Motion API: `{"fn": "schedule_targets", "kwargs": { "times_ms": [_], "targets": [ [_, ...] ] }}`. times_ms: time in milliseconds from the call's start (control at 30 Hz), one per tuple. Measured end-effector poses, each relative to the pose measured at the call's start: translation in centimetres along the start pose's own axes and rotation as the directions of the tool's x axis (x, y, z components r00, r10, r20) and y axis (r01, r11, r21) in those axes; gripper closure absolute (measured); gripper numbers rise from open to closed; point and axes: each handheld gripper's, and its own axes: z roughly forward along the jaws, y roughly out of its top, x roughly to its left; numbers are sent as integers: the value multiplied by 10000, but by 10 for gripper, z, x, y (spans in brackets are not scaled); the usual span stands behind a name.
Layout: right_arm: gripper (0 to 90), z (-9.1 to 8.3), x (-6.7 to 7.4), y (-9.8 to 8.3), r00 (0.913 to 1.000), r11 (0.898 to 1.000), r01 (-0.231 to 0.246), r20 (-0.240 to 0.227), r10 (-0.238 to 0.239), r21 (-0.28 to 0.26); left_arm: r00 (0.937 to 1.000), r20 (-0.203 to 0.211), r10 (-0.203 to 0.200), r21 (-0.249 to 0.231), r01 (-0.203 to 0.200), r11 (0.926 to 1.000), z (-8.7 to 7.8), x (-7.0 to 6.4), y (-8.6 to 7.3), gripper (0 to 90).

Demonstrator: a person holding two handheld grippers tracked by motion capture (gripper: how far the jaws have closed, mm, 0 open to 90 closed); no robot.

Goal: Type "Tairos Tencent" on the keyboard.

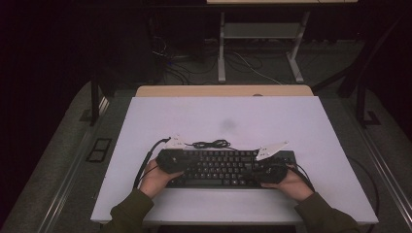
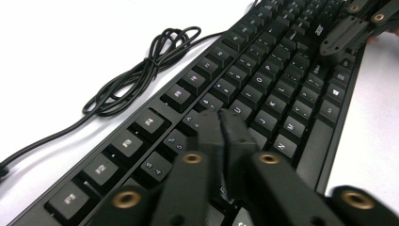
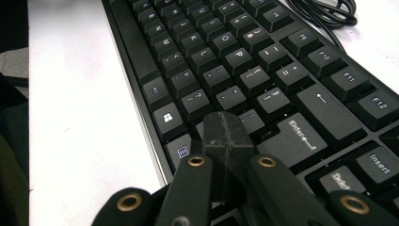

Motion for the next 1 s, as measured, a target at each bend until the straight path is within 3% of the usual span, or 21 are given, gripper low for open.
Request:
{"fn": "schedule_targets", "kwargs": {
  "times_ms": [167,567,667,767,1000],
  "targets": [
    [892,0,0,0,10000,10000,5,-14,-5,-3,9999,-3,103,319,-103,9994,5,1,1,893],
    [892,0,0,0,10000,10000,5,-20,-5,-1,9999,-73,85,509,-81,9987,13,2,1,894],
    [892,0,0,0,10000,10000,2,-22,-3,-6,9996,-110,253,718,-245,9971,15,2,0,894],
    [892,0,0,0,10000,10000,5,-19,-5,0,9996,-142,224,691,-214,9974,13,2,1,895],
    [892,0,0,0,10000,10000,16,-30,-16,-3,9999,-165,42,131,-40,9999,1,3,5,893]
  ]
}}
